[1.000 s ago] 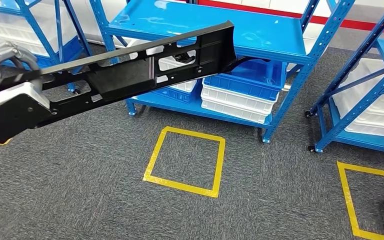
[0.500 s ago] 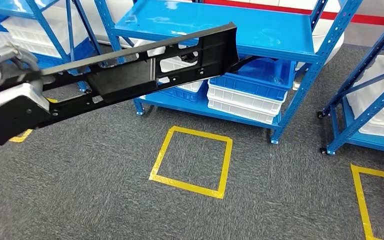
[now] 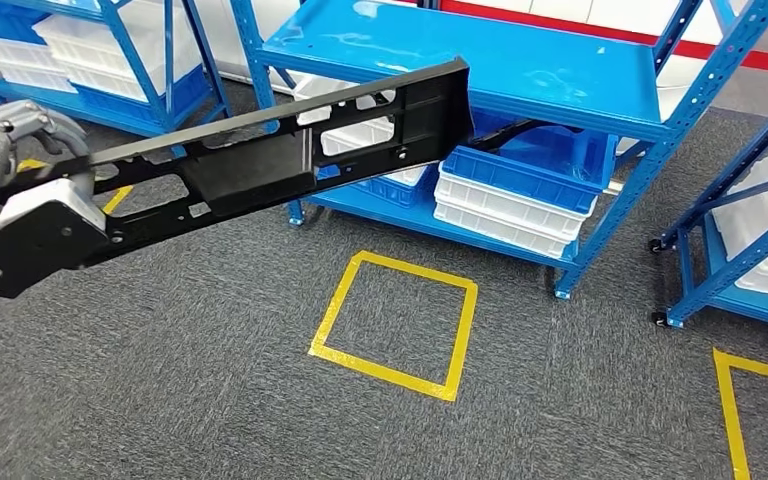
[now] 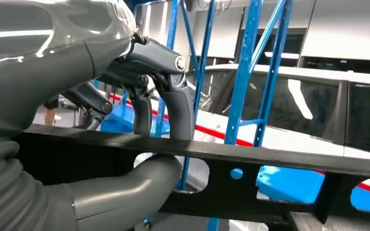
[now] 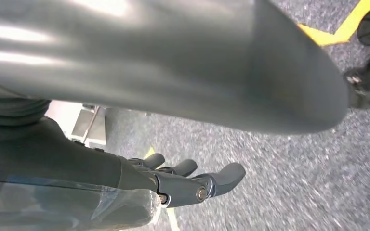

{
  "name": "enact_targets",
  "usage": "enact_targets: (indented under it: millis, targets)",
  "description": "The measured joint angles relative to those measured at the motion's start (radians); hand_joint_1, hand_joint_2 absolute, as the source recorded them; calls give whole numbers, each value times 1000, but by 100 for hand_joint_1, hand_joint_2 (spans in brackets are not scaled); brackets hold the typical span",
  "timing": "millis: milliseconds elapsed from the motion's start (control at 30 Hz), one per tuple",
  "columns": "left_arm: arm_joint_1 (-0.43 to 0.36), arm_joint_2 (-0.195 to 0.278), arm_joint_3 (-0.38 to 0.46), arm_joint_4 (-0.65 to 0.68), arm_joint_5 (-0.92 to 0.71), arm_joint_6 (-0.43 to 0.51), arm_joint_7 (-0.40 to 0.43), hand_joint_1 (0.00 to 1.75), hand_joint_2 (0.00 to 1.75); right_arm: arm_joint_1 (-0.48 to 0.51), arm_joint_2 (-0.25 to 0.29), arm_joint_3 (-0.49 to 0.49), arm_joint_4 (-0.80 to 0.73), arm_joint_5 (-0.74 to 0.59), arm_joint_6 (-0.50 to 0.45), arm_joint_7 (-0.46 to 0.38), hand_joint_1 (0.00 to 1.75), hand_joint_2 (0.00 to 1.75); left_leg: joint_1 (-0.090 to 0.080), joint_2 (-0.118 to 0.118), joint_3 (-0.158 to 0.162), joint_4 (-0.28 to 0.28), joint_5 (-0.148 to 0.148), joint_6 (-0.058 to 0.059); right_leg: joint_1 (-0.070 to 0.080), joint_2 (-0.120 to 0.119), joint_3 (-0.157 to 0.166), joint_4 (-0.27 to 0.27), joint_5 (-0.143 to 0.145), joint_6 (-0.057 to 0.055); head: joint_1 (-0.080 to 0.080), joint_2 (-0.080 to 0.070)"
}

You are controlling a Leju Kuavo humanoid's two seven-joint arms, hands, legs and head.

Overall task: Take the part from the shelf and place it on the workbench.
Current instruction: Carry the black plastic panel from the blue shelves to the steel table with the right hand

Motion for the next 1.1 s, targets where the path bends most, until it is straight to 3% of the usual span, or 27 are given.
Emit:
enact_targets:
  millis: [33,67,100,133,200,233,300,400,467,533,567,600,633,700,767,867,933,1033,1067,1100]
  targets:
    - [7,0,0,0,0,2,-1,175,175,1,0,0,0,1,0,0,0,0,0,-3,0,0,0,1,-1,1,-32,66,-24,2,0,0]
    - [13,0,0,0,0,3,-1,175,175,1,0,0,0,2,0,0,0,0,1,-7,0,0,0,1,-3,2,-52,103,-30,3,0,0]
    - [18,0,0,0,0,4,-2,175,175,2,0,1,0,2,0,0,0,0,1,-12,0,0,-1,0,-5,2,-51,96,-14,5,0,0]
    - [22,0,0,0,0,4,-2,175,175,2,0,1,0,2,0,1,0,0,2,-17,1,1,-1,-1,-8,3,-29,47,18,5,0,0]
    - [25,0,0,0,0,4,-3,175,175,2,-1,1,0,3,0,1,0,0,2,-27,3,3,-4,-6,-13,19,45,-108,90,5,0,0]
    - [26,0,0,0,0,5,-3,175,175,2,-1,1,0,3,0,1,0,0,1,-32,1,4,-5,-11,-14,29,72,-166,111,4,0,0]
    - [27,1,0,0,0,6,-3,175,175,2,-1,1,0,3,0,0,0,0,1,-40,-4,5,-4,-21,-12,39,90,-209,118,1,-1,0]
    - [30,5,1,0,0,6,-4,175,175,0,0,1,-1,2,0,0,0,0,7,-38,-16,23,-17,-37,-11,25,90,-213,124,-14,-1,0]
    - [29,8,4,0,-2,5,-4,175,175,0,0,1,-1,0,0,0,0,0,8,-21,-62,122,-70,-44,-13,16,91,-217,125,-24,-2,0]
    - [28,9,6,0,-2,-1,0,175,175,1,0,1,-2,0,0,0,0,0,8,-11,-135,272,-129,-49,-11,7,91,-216,124,-28,-2,0]
    - [28,9,7,0,-2,-7,3,175,175,1,1,1,-2,0,0,0,0,0,8,-10,-159,318,-140,-50,-10,3,92,-216,123,-29,-2,0]
    - [27,9,7,0,-2,-13,8,175,175,1,1,1,-2,-1,0,0,0,0,8,-9,-163,325,-133,-50,-9,-1,93,-216,123,-29,-2,0]
    - [26,9,7,0,-2,-19,14,175,175,1,3,1,-2,-3,0,0,0,0,8,-7,-145,284,-107,-50,-9,-5,94,-216,122,-28,-2,0]
    - [18,10,7,0,-2,-26,24,175,175,1,8,1,-4,-8,0,0,0,0,6,8,-68,128,-40,-46,-7,-11,98,-215,119,-25,-3,0]
    - [5,13,8,-1,0,-28,33,175,175,1,13,1,-6,-11,0,0,0,0,0,20,-15,22,-6,-38,-3,-16,99,-214,116,-20,-2,0]
    - [-4,17,8,-1,4,-29,43,175,175,0,25,1,-8,-17,0,0,0,0,-3,11,-9,5,-1,-23,-1,-23,99,-214,114,-9,-1,0]
    - [-10,18,8,-2,8,-30,46,175,175,-1,33,1,-10,-18,0,1,0,0,0,5,-8,2,4,-12,-4,-15,85,-179,88,1,0,0]
    - [-17,18,5,-4,12,-31,51,175,175,-4,43,0,-11,-12,0,1,0,0,1,-4,-8,1,6,-2,-7,0,-5,17,-10,8,0,0]
    - [-17,18,2,-5,12,-32,52,175,175,-4,46,1,-11,-10,0,1,0,0,0,-8,-9,1,6,-1,-7,1,-34,75,-28,9,0,0]
    - [-18,18,-1,-6,13,-32,54,175,175,-5,48,1,-11,-10,0,1,0,0,0,-12,-9,1,6,-1,-8,1,-46,97,-26,10,0,0]
